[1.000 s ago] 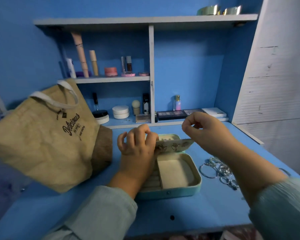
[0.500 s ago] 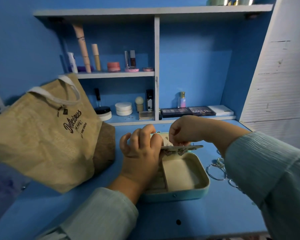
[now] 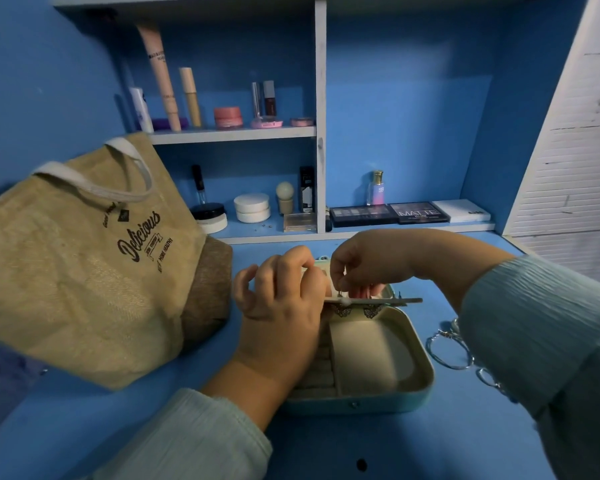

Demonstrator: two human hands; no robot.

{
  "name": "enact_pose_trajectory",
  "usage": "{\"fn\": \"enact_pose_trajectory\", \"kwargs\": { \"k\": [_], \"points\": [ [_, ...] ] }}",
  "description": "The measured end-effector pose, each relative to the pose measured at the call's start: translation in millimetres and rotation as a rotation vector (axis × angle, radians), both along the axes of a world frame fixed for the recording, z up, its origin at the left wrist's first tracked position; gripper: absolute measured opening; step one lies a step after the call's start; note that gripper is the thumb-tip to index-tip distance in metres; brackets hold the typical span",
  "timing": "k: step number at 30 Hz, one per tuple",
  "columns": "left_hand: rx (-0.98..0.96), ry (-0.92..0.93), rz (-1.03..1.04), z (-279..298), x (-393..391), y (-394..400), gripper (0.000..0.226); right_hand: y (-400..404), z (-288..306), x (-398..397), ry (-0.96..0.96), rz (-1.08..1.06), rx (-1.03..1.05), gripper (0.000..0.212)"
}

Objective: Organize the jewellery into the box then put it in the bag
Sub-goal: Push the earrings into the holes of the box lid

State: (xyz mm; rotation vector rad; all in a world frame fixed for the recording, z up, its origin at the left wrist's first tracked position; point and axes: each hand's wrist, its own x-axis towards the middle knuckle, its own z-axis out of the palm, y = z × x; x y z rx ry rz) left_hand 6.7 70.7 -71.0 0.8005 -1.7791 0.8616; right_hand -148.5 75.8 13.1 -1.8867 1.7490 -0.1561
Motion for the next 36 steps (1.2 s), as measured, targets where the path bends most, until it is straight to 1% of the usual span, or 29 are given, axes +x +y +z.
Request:
{"fn": "enact_pose_trajectory", "kwargs": {
  "k": [2,4,8,10,18,21,25,26,29,34,36],
  "points": [
    [0.011,0.009,-0.001,0,-1,1,0.038,0,0,0,-0.001,0.004,0.002,0.017],
    [0.013,0.008,-0.001,0,-1,2,0.037,0,0,0,0.008,0.015,0.003,0.017],
    [0.021,-0.011,-0.002,0,0,0,0.015,1,0,1,0.026,0.017,-0.016,0.017],
    [0.027,-0.022,0.009,-2,0,-1,0.011,1,-2,0,0.01,0.005,-0.019,0.018],
    [0.048,-0.021,-0.007,-2,0,-1,0.015,2,0,4,0.084,0.037,-0.019,0.016],
    [0.055,-0.027,-0.02,-3,1,-1,0.016,3,0,5,0.115,0.044,-0.01,0.008],
    [0.052,-0.033,-0.027,-5,0,-2,0.041,2,1,8,0.165,0.066,-0.005,0.005],
    [0.05,-0.03,-0.031,-5,0,-1,0.042,1,1,8,0.183,0.074,-0.005,0.006],
    [0.047,-0.016,-0.037,-4,0,-1,0.032,0,1,8,0.225,0.091,-0.008,0.006],
    [0.032,-0.02,-0.025,-4,0,-2,0.044,-3,0,10,0.285,0.134,0.012,0.009],
    [0.027,-0.018,-0.028,-3,0,-2,0.039,-4,-1,12,0.319,0.15,0.02,0.012]
  ]
}}
